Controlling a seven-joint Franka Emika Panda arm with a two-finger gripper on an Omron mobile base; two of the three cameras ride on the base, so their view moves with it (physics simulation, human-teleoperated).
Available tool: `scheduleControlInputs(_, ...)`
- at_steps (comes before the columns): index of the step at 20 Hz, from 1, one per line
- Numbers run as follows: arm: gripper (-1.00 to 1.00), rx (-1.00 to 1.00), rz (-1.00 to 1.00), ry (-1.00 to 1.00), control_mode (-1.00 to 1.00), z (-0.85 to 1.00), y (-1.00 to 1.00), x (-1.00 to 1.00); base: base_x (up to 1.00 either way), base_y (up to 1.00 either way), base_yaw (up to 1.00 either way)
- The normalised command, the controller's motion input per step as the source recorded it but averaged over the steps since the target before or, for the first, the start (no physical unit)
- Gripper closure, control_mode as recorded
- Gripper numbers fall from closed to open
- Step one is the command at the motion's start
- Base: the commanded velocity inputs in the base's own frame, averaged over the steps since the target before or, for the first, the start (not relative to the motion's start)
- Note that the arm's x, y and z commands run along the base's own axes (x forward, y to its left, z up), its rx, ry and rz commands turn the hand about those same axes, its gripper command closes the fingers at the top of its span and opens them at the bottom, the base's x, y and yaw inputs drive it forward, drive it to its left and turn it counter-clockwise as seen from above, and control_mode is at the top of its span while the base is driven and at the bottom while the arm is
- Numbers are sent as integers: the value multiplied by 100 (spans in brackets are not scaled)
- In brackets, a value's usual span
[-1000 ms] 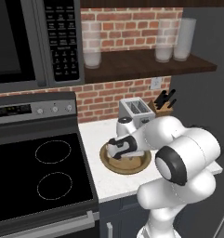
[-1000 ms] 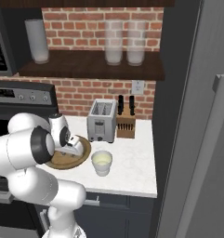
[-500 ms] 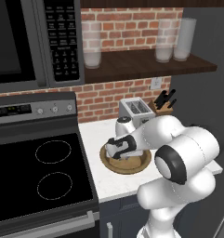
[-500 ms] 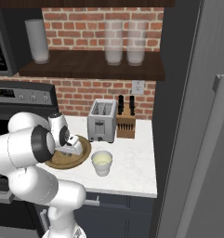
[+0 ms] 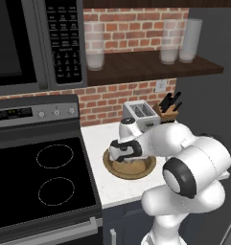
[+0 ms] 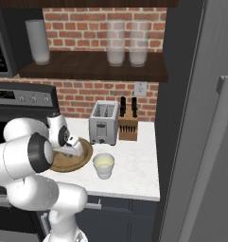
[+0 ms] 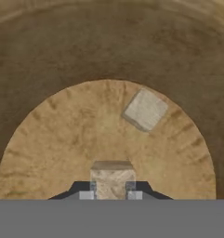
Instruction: Grab a lemon wedge from the fridge and one ice cube from the ice bowl, and put them in the glass of lemonade.
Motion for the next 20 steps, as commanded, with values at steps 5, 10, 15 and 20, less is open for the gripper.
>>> scheduleControlInputs(5, 100, 0, 0, -20, -100, 45, 0, -35, 0, 0, 0)
scheduleControlInputs(10, 100, 0, 0, -16, -100, 55, 0, -38, 0, 0, 0)
scheduleControlInputs(15, 100, 0, 0, -8, -100, 66, -11, -34, 0, 0, 0)
scheduleControlInputs(20, 100, 0, -1, -1, -100, 66, -27, -36, 0, 0, 0)
